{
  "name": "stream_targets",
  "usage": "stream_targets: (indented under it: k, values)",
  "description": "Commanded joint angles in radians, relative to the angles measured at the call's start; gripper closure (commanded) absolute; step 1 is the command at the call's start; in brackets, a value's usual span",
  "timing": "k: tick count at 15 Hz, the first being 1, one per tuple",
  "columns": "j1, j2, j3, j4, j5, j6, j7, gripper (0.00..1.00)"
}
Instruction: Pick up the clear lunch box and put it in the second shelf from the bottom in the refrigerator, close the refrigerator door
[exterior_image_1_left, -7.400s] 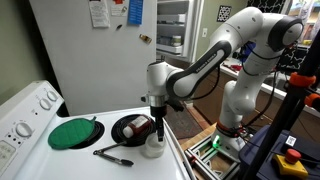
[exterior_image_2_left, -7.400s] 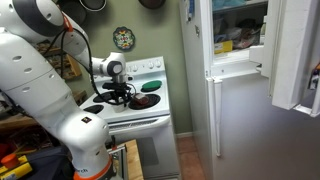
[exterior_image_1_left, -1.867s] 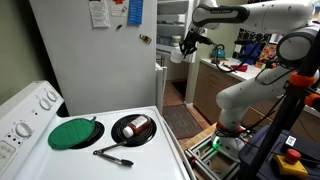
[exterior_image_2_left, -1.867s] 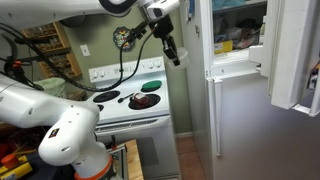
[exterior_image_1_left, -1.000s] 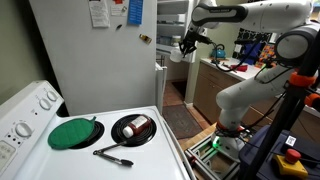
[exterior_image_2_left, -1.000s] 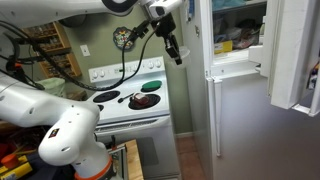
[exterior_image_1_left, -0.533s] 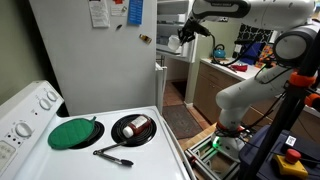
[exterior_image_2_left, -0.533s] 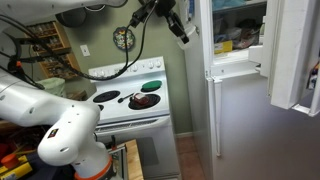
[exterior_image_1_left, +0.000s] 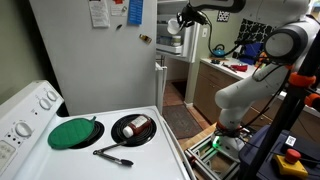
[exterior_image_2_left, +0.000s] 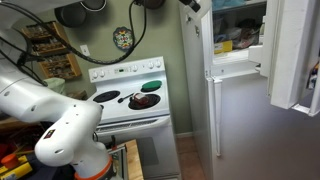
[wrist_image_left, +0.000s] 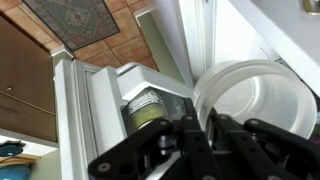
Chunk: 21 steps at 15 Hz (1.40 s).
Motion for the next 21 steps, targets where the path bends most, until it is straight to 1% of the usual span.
stream_targets:
  k: [1, 2, 4, 7, 11, 13, 14, 15, 16, 19, 20, 21]
  values:
    - [0.022, 0.009, -0.013, 0.006, -0.019, -0.002, 0.013, 0.89]
    - [0.022, 0.011, -0.013, 0.008, -0.02, -0.002, 0.013, 0.97]
    - [-0.017, 0.033, 0.005, 0.028, -0.029, 0.058, 0.091, 0.97]
    - [-0.046, 0.067, 0.02, 0.067, -0.03, 0.14, 0.22, 0.97]
    - [-0.105, 0.116, 0.057, 0.135, -0.084, 0.2, 0.449, 0.97]
    - [-0.133, 0.141, 0.071, 0.158, -0.137, 0.259, 0.548, 0.97]
    - [-0.13, 0.155, 0.068, 0.171, -0.148, 0.278, 0.583, 0.97]
    - [-0.107, 0.164, 0.057, 0.17, -0.151, 0.302, 0.581, 0.97]
    - [-0.075, 0.138, 0.034, 0.149, -0.149, 0.263, 0.546, 0.89]
    - [-0.075, 0.161, 0.033, 0.163, -0.157, 0.286, 0.566, 0.89]
    - [-0.074, 0.163, 0.033, 0.166, -0.158, 0.287, 0.567, 0.97]
    - [-0.08, 0.169, 0.034, 0.166, -0.153, 0.311, 0.594, 0.97]
